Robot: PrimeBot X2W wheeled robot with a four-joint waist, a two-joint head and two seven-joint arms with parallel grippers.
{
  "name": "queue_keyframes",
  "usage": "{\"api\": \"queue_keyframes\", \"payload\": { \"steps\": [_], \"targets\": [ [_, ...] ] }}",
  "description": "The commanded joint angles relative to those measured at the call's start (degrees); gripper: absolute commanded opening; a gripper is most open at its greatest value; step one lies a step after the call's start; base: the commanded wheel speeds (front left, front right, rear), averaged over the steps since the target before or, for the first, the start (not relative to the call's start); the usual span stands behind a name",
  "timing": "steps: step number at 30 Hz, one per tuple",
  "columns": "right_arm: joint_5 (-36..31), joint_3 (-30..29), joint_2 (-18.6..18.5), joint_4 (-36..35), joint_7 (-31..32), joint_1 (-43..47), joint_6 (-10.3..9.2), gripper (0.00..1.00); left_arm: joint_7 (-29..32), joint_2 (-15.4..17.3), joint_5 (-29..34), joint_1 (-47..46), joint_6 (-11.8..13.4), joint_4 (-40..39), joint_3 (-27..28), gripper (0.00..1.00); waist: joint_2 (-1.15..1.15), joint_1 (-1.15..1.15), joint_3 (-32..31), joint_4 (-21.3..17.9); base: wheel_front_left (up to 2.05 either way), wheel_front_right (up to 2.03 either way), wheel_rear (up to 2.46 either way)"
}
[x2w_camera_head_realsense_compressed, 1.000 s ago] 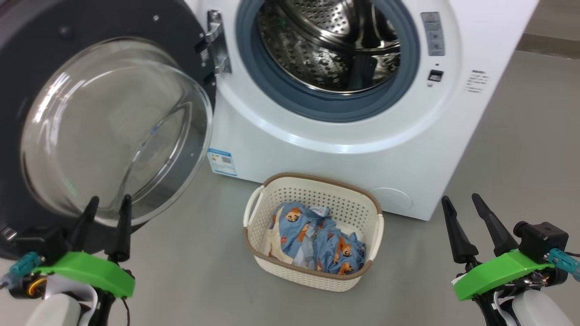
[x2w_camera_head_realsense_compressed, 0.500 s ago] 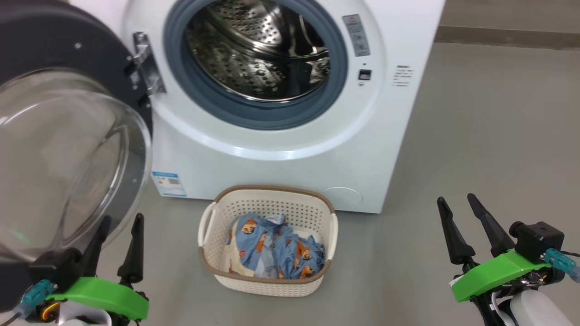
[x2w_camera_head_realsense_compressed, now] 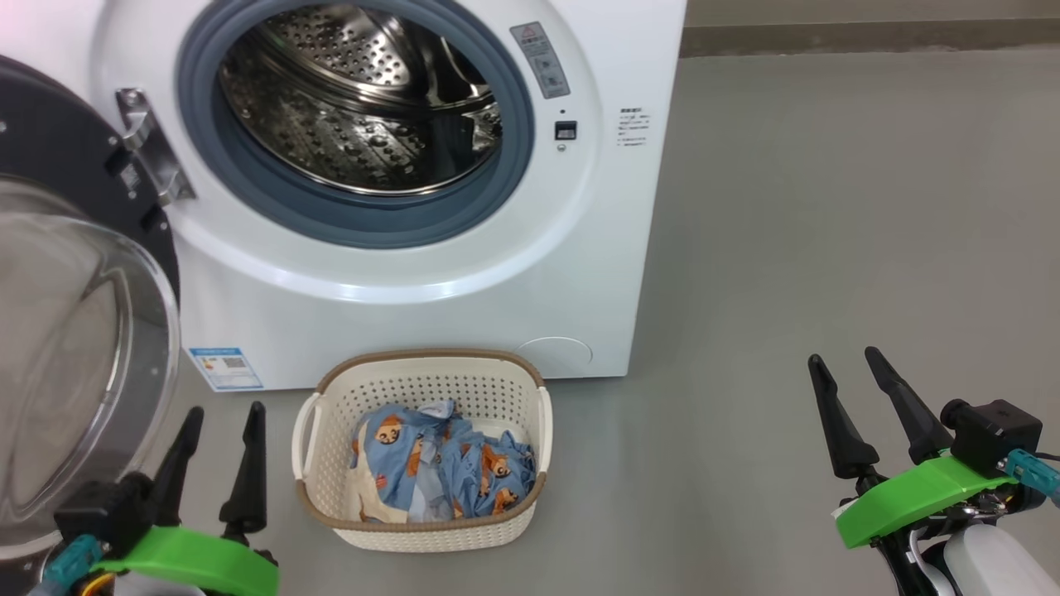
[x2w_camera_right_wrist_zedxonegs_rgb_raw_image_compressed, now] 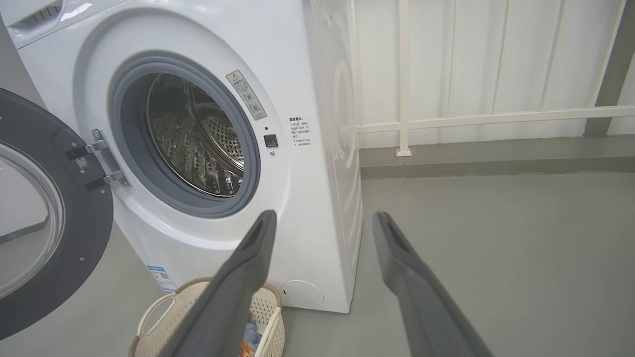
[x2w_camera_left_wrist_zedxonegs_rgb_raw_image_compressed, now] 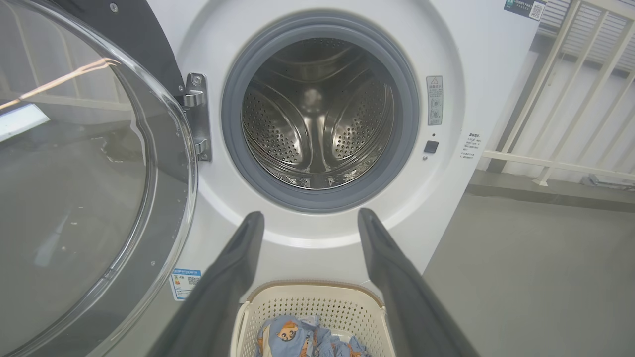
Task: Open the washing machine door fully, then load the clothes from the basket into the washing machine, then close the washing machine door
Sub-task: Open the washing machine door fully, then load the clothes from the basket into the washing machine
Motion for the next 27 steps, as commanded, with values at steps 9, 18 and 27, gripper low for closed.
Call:
{"api": "queue_keyframes", "payload": {
  "steps": [9, 18, 27],
  "targets": [
    [-0.7, 1.1, -1.7, -1.8, -0.7, -2.0, 0.26, 1.00, -0.8, 0.2, 1.0, 1.4, -0.4, -2.5, 3.8, 1.00, 0.00, 0.00, 0.0, -2.8, 0.00, 0.00, 0.00],
    [-0.9, 0.4, -2.3, -2.3, -0.7, -1.8, 0.26, 1.00, -0.8, -1.1, 1.9, 2.1, -1.5, -2.2, 4.7, 1.00, 0.00, 0.00, -0.3, -2.7, 0.00, 0.00, 0.00],
    [-0.9, 0.2, -2.4, -2.4, -0.7, -1.5, 0.26, 1.00, -0.8, -1.6, 2.7, 2.0, -2.5, -1.2, 4.9, 1.00, 0.00, 0.00, -0.3, -1.8, 0.00, 0.00, 0.00]
  ]
}}
